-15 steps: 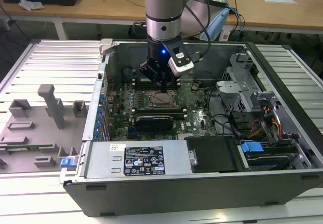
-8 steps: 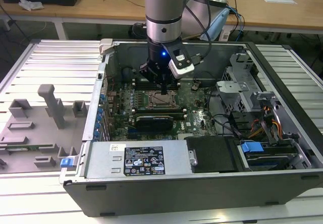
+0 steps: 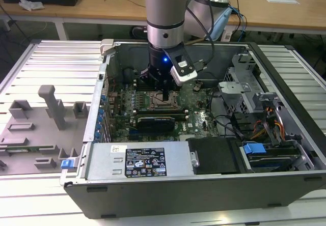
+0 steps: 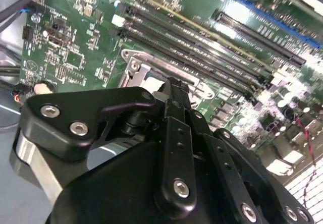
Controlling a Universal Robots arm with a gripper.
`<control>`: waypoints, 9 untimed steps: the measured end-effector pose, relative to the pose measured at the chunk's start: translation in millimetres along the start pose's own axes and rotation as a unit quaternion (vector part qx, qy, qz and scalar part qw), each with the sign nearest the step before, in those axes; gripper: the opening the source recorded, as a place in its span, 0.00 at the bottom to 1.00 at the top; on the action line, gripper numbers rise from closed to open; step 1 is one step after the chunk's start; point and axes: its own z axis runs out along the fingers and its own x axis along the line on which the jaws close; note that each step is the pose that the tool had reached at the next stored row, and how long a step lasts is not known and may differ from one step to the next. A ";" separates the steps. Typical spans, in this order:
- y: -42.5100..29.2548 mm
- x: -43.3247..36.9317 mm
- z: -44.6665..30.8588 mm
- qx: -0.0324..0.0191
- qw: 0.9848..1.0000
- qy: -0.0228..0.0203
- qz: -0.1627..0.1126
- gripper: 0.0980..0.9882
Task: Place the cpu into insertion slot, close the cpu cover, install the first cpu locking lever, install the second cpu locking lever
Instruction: 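Install the second cpu locking lever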
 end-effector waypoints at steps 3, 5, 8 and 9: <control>-3.9 1.3 -0.1 0.000 1.000 0.000 0.000 0.01; -4.7 3.8 0.8 -0.002 1.000 0.000 0.000 0.01; -5.9 7.3 3.3 -0.012 1.000 0.001 0.001 0.01; -6.6 8.1 4.1 -0.016 1.000 0.001 0.001 0.01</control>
